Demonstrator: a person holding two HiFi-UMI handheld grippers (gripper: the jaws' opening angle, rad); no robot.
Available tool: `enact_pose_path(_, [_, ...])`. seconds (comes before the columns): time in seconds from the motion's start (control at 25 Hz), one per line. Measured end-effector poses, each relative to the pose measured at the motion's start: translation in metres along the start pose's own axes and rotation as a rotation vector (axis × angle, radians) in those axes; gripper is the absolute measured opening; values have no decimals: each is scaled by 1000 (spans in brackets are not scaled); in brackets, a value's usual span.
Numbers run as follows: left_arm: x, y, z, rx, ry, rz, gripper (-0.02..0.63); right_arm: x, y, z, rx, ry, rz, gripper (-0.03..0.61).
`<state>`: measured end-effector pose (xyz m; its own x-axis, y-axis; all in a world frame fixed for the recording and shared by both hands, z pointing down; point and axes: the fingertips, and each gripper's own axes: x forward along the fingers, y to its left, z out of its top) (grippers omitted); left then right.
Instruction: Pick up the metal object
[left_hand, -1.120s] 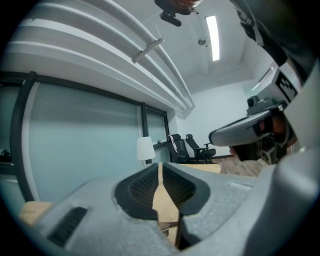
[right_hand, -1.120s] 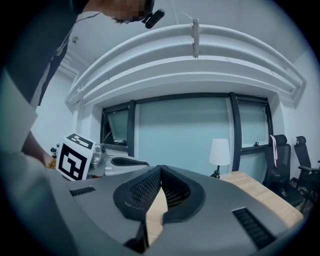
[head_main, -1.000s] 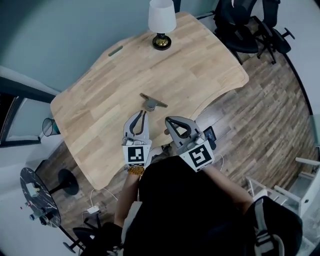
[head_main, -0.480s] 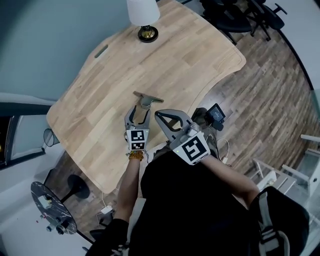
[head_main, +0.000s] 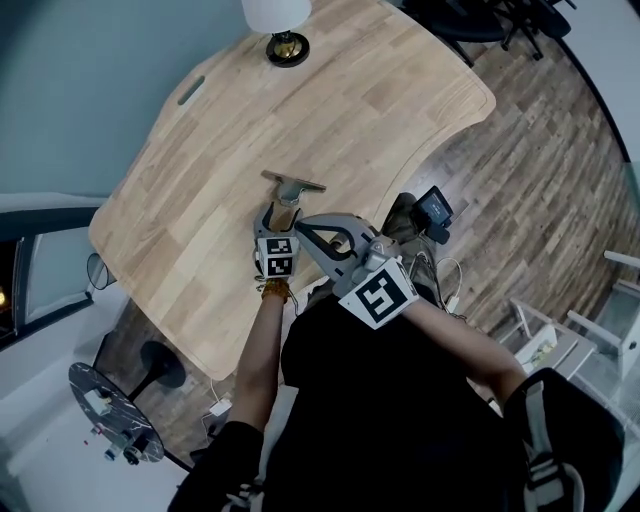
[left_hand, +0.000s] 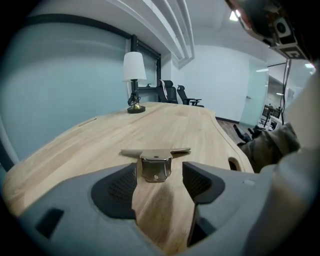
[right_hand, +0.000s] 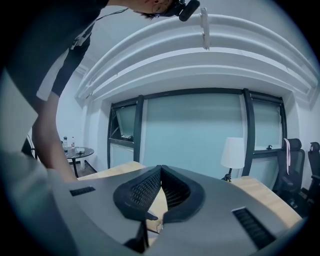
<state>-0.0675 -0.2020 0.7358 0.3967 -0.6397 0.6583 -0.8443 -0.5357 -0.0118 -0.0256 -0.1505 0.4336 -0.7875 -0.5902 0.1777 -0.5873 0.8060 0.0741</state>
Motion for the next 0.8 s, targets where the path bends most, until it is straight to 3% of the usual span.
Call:
enact_pose_path(0.36, [28, 2, -10, -12, 56, -23, 298, 11, -35, -28, 108, 60, -91, 2])
enact_pose_path(0.8, [49, 6, -3, 0, 64, -47, 298, 18, -34, -23, 91, 57, -92, 2])
